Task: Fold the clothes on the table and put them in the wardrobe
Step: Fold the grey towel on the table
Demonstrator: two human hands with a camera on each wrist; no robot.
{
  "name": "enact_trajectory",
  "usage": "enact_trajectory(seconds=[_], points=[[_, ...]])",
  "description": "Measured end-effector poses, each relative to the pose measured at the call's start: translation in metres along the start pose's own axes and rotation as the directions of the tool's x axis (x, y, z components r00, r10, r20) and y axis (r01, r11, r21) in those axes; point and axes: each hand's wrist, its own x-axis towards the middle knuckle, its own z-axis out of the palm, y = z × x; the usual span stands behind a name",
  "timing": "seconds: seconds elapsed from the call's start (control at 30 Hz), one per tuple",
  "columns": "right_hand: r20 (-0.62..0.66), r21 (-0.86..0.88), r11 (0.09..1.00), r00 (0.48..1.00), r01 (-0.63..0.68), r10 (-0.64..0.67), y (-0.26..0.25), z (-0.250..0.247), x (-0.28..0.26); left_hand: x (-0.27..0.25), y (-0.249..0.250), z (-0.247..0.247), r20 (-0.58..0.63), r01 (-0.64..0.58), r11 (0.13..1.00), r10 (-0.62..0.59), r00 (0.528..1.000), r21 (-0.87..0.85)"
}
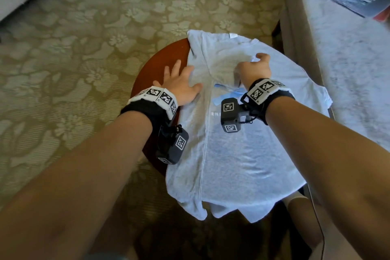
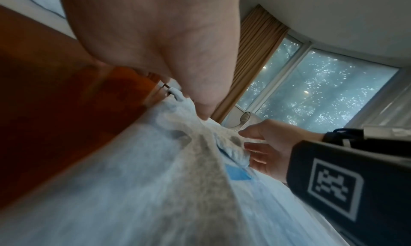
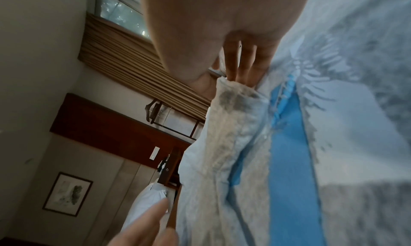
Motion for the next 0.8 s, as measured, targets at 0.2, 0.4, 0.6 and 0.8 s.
enact_trajectory(seconds=[0.2, 0.4, 0.6, 0.8], points=[[-0.077, -0.136, 0.988, 0.994, 0.067, -0.078, 0.013, -0.019, 0.006, 0.023, 0.026, 0.004, 0.024, -0.082, 0.994, 0.08, 0.996, 0.071], [-0.294, -0.382, 0.923, 0.953, -0.051, -0.069, 0.044, -0.082, 0.022, 0.035, 0.057, 0.024, 0.104, -0.168, 0.972, 0.152, 0.983, 0.167], [0.047, -0.7, 0.712, 0.992, -0.051, 0.118, 0.072, -0.097, 0.01, 0.032, 0.06, 0.026, 0.226, -0.125, 0.954, 0.063, 0.972, 0.273], [0.123, -0.717, 0.697, 0.983, -0.005, 0.134, 0.066, -0.071, -0.034, 0.001, 0.023, 0.015, 0.224, -0.056, 0.954, -0.012, 0.974, 0.295]])
